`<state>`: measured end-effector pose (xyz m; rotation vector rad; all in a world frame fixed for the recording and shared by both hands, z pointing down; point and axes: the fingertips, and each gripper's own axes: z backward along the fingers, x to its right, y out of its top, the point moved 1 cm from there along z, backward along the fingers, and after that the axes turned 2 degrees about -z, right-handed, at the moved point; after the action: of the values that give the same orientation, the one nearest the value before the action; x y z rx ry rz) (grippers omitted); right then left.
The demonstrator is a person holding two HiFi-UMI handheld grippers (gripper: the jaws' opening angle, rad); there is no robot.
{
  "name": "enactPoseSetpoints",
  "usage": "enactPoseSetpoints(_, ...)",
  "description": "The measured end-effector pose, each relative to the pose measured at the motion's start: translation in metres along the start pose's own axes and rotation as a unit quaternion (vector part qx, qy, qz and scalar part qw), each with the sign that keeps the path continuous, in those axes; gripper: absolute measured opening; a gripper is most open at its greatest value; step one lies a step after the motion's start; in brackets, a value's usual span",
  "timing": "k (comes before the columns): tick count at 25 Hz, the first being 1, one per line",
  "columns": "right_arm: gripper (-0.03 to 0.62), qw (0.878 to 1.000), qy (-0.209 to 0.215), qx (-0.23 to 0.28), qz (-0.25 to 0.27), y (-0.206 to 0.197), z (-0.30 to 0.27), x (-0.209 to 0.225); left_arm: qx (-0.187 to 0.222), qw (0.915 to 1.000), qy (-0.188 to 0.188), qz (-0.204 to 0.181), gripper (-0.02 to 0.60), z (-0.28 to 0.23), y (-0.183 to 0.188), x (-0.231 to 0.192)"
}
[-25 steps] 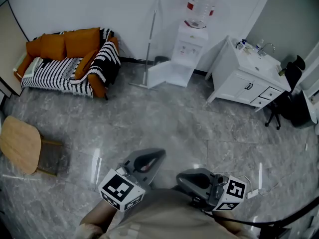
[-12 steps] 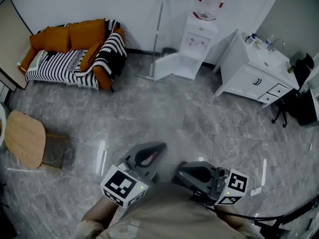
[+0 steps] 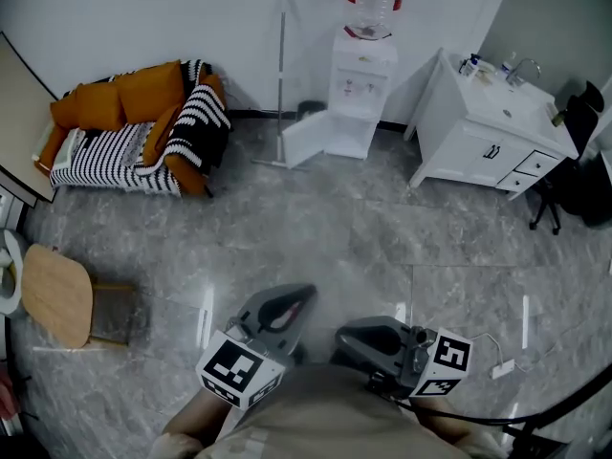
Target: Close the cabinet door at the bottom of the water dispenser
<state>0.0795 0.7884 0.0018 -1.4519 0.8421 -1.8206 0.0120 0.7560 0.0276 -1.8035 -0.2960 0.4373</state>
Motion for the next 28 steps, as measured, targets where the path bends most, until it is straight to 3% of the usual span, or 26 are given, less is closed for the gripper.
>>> enactPoseSetpoints(6, 0.015, 1.0, 0.007, 0.01, -0.005, 0.038, 0.047, 0.035, -0.012, 0.9999, -0.006, -0.01, -0.009, -0.07, 0.018, 0.022)
enactPoseSetpoints(19, 0.015, 0.999, 0.047, -0.002, 0.002, 0.087, 0.128, 0.09, -0.037, 0.9979, 0.047, -0.023, -0.009, -0.174, 0.038, 0.06)
enactPoseSetpoints(28, 0.015, 1.0, 0.025, 0.009, 0.01, 0.103, 0.139, 0.115, -0.027, 0.9987, 0.019, -0.039, -0.008, -0.204, 0.049, 0.056)
